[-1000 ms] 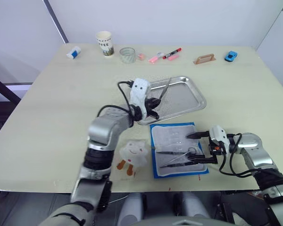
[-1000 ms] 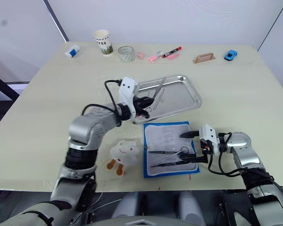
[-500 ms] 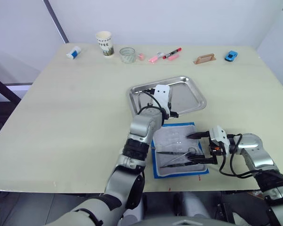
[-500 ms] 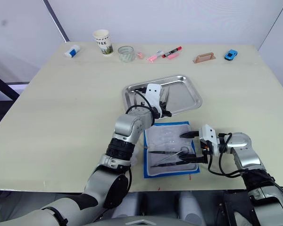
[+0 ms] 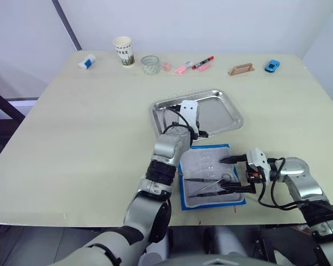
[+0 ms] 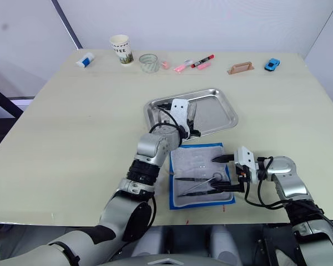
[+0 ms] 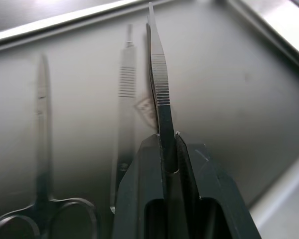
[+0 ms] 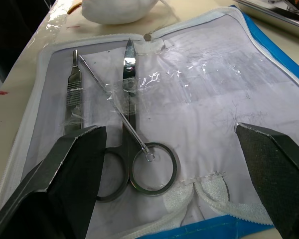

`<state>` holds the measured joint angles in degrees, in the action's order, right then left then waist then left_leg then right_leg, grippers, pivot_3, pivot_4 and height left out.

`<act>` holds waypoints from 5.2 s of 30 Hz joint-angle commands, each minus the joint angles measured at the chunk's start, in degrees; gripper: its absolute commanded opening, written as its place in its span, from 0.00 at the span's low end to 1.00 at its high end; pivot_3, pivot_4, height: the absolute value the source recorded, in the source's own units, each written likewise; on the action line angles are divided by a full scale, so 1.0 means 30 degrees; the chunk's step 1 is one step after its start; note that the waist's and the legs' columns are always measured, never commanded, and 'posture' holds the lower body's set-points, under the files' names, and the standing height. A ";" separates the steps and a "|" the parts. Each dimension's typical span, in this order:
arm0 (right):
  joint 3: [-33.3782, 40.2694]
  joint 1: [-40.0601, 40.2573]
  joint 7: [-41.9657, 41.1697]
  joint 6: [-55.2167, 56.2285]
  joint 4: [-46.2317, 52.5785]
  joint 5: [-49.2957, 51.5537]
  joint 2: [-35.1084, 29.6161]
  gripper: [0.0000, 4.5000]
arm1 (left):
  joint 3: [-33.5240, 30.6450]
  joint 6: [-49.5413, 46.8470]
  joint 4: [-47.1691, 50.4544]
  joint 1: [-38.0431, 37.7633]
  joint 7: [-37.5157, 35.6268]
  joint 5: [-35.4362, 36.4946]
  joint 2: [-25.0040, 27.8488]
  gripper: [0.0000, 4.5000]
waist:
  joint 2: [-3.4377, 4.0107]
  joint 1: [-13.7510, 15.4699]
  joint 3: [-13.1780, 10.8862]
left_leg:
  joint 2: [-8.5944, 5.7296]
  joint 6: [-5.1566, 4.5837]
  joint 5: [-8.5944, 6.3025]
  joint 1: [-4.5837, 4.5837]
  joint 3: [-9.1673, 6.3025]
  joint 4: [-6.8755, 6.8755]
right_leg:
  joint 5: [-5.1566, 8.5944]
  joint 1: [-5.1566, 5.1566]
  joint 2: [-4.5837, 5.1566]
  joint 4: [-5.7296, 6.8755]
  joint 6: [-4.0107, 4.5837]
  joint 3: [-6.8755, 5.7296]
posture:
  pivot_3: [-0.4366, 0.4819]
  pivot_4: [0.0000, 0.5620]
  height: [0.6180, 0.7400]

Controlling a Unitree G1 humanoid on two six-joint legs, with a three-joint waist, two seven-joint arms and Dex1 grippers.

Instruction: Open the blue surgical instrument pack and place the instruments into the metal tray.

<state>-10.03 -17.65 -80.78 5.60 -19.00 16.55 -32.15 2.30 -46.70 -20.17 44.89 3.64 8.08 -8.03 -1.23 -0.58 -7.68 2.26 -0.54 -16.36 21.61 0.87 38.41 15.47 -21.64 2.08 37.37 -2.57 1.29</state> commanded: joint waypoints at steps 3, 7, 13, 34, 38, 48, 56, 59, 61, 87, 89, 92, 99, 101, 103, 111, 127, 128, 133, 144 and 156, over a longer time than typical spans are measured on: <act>-0.0515 0.0446 0.0019 -0.0474 -0.0574 -0.0617 0.0027 1.00 | 0.0162 0.0151 0.0757 0.0583 -0.0053 0.0079 -0.0854 0.01 | 0.0000 -0.0001 0.0000 | 0.0000 -0.0002 -0.0001 0.0001 0.0001 0.0000 | 0.0000 0.0000 0.0000 0.0000 0.0000 0.0001 | 0.48 0.27 1.00; -0.0515 0.0472 0.0033 -0.0432 -0.0610 -0.0617 0.0060 1.00 | 0.0125 -0.0010 0.0869 0.0490 0.0045 0.0033 -0.0786 0.01 | 0.0000 -0.0002 0.0000 | 0.0000 -0.0002 -0.0001 0.0000 -0.0001 0.0000 | 0.0000 0.0000 0.0000 0.0000 0.0000 0.0000 | 0.48 0.27 1.00; -0.0524 0.0463 0.0069 -0.0406 -0.0646 -0.0617 0.0124 1.00 | -0.0007 -0.0203 0.0910 0.0533 0.0304 0.0028 -0.0792 0.01 | 0.0000 -0.0005 0.0000 | 0.0000 -0.0003 -0.0002 0.0000 -0.0001 0.0000 | 0.0000 0.0000 0.0000 0.0000 0.0000 0.0001 | 0.48 0.27 1.00; -0.0527 0.0407 -0.0005 -0.0331 -0.0752 -0.0634 0.0136 1.00 | 0.0886 -0.0990 0.6613 -0.0685 -0.5218 0.2938 0.0699 0.54 | 0.0003 -0.0032 -0.0001 | 0.0002 0.0045 0.0024 -0.0003 0.0003 -0.0002 | 0.0000 0.0000 -0.0001 0.0002 0.0001 0.0005 | 0.48 0.27 1.00; -0.0517 0.0365 -0.0016 -0.0318 -0.0777 -0.0625 0.0152 1.00 | 0.1337 0.0585 0.8073 -0.1432 -0.8966 0.4318 0.1930 0.54 | 0.0003 -0.0032 -0.0001 | 0.0003 0.0048 0.0025 -0.0004 0.0006 -0.0001 | 0.0000 0.0001 -0.0001 0.0000 0.0001 0.0009 | 0.48 0.27 1.00; -0.0299 0.0755 0.0020 -0.0451 -0.0294 -0.0492 -0.0092 1.00 | 0.2148 0.4371 0.9004 -0.5131 -2.0431 0.6295 0.9863 0.54 | 0.0037 0.0014 -0.0006 | 0.0011 -0.0005 -0.0004 -0.0016 0.0020 -0.0007 | 0.0004 0.0001 -0.0003 -0.0007 0.0007 0.0017 | 0.48 0.27 1.00; -0.0123 0.1203 0.0132 -0.0630 0.0325 -0.0398 -0.0169 1.00 | 0.1650 0.6382 1.0709 -0.8130 -2.3101 0.7031 1.2084 0.54 | 0.0043 -0.0002 -0.0010 | 0.0020 -0.0050 -0.0029 -0.0001 0.0006 -0.0010 | 0.0006 -0.0006 0.0005 -0.0018 0.0009 0.0003 | 0.48 0.27 1.00; -0.0053 0.1292 0.0143 -0.0678 0.0511 -0.0336 -0.0237 1.00 | 0.1868 0.7024 1.1124 -0.9345 -2.4376 0.6799 1.3445 0.54 | 0.0042 0.0009 -0.0010 | 0.0021 -0.0052 -0.0030 0.0000 0.0000 -0.0009 | 0.0006 -0.0005 0.0007 -0.0015 0.0011 -0.0009 | 0.48 0.27 1.00; -0.0002 0.1338 0.0163 -0.0728 0.0627 -0.0290 -0.0278 1.00 | 0.1799 0.7338 1.1060 -0.9881 -2.4895 0.6931 1.3944 0.66 | 0.0059 0.0006 -0.0017 | 0.0023 -0.0054 -0.0031 -0.0013 0.0010 -0.0015 | 0.0008 -0.0003 0.0005 -0.0015 0.0014 0.0004 | 0.48 0.27 1.00; 0.0252 0.1366 0.0154 -0.0836 0.0905 -0.0170 -0.0545 1.00 | 0.2578 1.2738 0.7397 -0.9191 -2.7970 0.5135 1.4293 0.99 | 0.0058 0.0117 -0.0024 | 0.0020 -0.0065 -0.0036 0.0004 0.0019 -0.0011 | 0.0008 -0.0012 0.0004 -0.0024 0.0010 -0.0004 | 0.48 0.27 1.00; 0.0256 0.1349 0.0142 -0.0818 0.0871 -0.0178 -0.0560 1.00 | 0.3042 1.2694 0.7427 -0.9038 -2.7363 0.4526 1.3940 0.99 | 0.0059 0.0119 -0.0023 | 0.0019 -0.0065 -0.0036 0.0005 0.0018 -0.0008 | 0.0007 -0.0011 0.0004 -0.0018 0.0009 -0.0005 | 0.48 0.27 1.00; 0.0220 0.1302 0.0182 -0.0855 0.0906 -0.0194 -0.0523 1.00 | 0.3664 1.2439 0.7603 -0.8934 -2.6670 0.3909 1.3503 0.99 | 0.0059 0.0117 -0.0023 | 0.0018 -0.0065 -0.0036 0.0004 0.0016 -0.0009 | 0.0007 -0.0011 0.0000 -0.0016 0.0009 -0.0005 | 0.48 0.27 1.00; 0.0181 0.1239 0.0252 -0.0889 0.0910 -0.0205 -0.0460 1.00 | 0.4814 1.2694 0.7001 -0.8545 -2.5132 0.1896 1.2793 0.99 | 0.0062 0.0116 -0.0020 | 0.0017 -0.0066 -0.0035 0.0001 0.0014 -0.0008 | 0.0006 -0.0008 -0.0003 -0.0013 0.0008 -0.0003 | 0.48 0.27 1.00; 0.0178 0.1222 0.0282 -0.0900 0.0911 -0.0209 -0.0451 1.00 | 0.5117 1.2815 0.6707 -0.8627 -2.4894 0.1335 1.2854 0.99 | 0.0062 0.0117 -0.0020 | 0.0017 -0.0066 -0.0035 -0.0001 0.0017 -0.0009 | 0.0006 -0.0008 -0.0003 -0.0013 0.0009 0.0001 | 0.48 0.27 1.00; 0.0170 0.1215 0.0317 -0.0907 0.0925 -0.0219 -0.0431 1.00 | 0.5329 1.2829 0.6461 -0.8720 -2.4917 0.0988 1.2954 0.99 | 0.0062 0.0123 -0.0020 | 0.0018 -0.0066 -0.0035 -0.0001 0.0017 -0.0007 | 0.0006 -0.0008 -0.0002 -0.0013 0.0008 0.0001 | 0.48 0.27 1.00; 0.0164 0.1198 0.0404 -0.0857 0.0874 -0.0226 -0.0364 1.00 | 0.5937 1.3398 0.4989 -0.8158 -2.4575 -0.0792 1.3630 0.99 | 0.0084 0.0119 -0.0004 | 0.0018 -0.0066 -0.0035 -0.0015 0.0020 -0.0009 | 0.0007 -0.0003 -0.0002 -0.0004 0.0009 0.0004 | 0.48 0.27 1.00; 0.0208 0.1345 0.0550 -0.0872 0.1062 -0.0165 -0.0294 1.00 | 0.7303 1.3440 0.3316 -0.8359 -2.3955 -0.1963 1.3001 0.99 | 0.0273 0.0132 0.0186 | 0.0017 -0.0068 -0.0035 -0.0043 0.0033 -0.0014 | 0.0009 0.0016 -0.0010 0.0000 0.0009 0.0021 | 0.48 0.27 1.00; 0.0211 0.1335 0.0549 -0.0875 0.1069 -0.0162 -0.0294 1.00 | 0.7367 1.3617 0.3130 -0.8415 -2.3885 -0.2089 1.2942 0.99 | 0.0275 0.0135 0.0193 | 0.0016 -0.0068 -0.0035 -0.0045 0.0033 -0.0014 | 0.0009 0.0017 -0.0010 0.0000 0.0009 0.0020 | 0.48 0.27 1.00; 0.0221 0.1306 0.0544 -0.0870 0.1064 -0.0176 -0.0292 1.00 | 0.7300 1.4880 0.1710 -0.8745 -2.4003 -0.2060 1.2501 0.99 | 0.0349 0.0253 0.0300 | 0.0011 -0.0068 -0.0036 -0.0051 0.0044 -0.0014 | 0.0010 0.0021 -0.0010 -0.0004 0.0009 0.0031 | 0.48 0.27 1.00; 0.0290 0.1463 0.0617 -0.0975 0.1260 -0.0211 -0.0293 1.00 | 0.7097 1.6127 0.0485 -0.8712 -2.5054 -0.1388 1.1761 0.99 | 0.0488 0.0460 0.0446 | 0.0011 -0.0104 -0.0058 -0.0269 0.0109 -0.0076 | 0.0057 0.0173 -0.0016 -0.0045 0.0069 0.0092 | 0.48 0.27 1.00; 0.0209 0.1576 0.0708 -0.1145 0.1474 -0.0210 -0.0247 1.00 | 0.7016 1.5310 0.1709 -0.8299 -2.5385 -0.0895 1.1223 0.99 | 0.0479 0.0462 0.0446 | 0.0011 -0.0119 -0.0067 -0.0259 0.0110 -0.0075 | 0.0060 0.0170 -0.0016 -0.0059 0.0066 0.0096 | 0.48 0.27 1.00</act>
<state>-8.64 -13.68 -78.64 2.75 -14.92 16.44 -32.86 20.30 1.07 -12.74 22.14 -72.18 6.85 26.51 0.20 0.81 -6.34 2.29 -0.90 -16.57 20.84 1.20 38.19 15.65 -21.12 2.03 37.19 -2.38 1.57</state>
